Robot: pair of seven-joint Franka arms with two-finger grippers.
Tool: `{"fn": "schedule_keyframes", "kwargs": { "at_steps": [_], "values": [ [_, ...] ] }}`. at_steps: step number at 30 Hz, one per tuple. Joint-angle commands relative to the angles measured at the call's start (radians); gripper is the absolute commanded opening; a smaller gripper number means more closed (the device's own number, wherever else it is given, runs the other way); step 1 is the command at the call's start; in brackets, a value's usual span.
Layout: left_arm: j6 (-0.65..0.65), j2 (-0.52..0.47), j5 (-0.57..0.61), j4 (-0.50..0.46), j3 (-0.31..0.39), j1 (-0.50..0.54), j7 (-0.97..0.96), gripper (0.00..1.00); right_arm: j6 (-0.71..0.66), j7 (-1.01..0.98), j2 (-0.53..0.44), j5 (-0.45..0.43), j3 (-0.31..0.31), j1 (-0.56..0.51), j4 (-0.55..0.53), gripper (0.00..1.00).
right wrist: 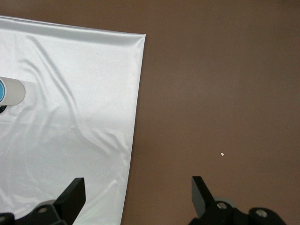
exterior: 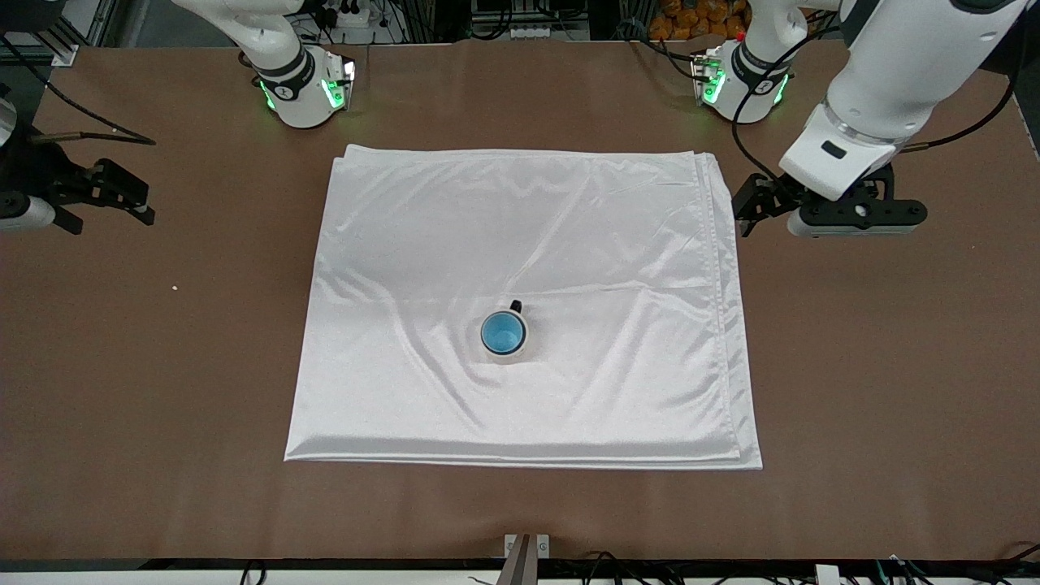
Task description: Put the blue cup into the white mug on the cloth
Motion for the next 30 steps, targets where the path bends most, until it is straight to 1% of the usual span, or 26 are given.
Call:
{"fn": "schedule_keyframes", "kwargs": {
  "at_steps": [1, 6, 9, 30],
  "values": [
    [-0.077, 0.031, -0.031, 0.092, 0.033, -0.008, 0.059, 1.0, -0.05, 0.001, -0.029, 0.007, 0.01, -0.002, 0.014, 1.0],
    [-0.1, 0.033, -0.043, 0.106, 0.039, -0.008, 0.088, 1.0, -0.048, 0.001, -0.028, 0.006, 0.007, -0.002, 0.024, 1.0],
    [-0.1, 0.031, -0.064, 0.107, 0.07, -0.016, 0.108, 1.0, -0.044, 0.001, -0.025, 0.006, 0.007, -0.002, 0.021, 1.0],
    [-0.105, 0.033, -0.064, 0.109, 0.081, -0.02, 0.134, 1.0, -0.05, 0.001, -0.02, 0.006, 0.007, 0.002, 0.016, 1.0]
  ]
}}
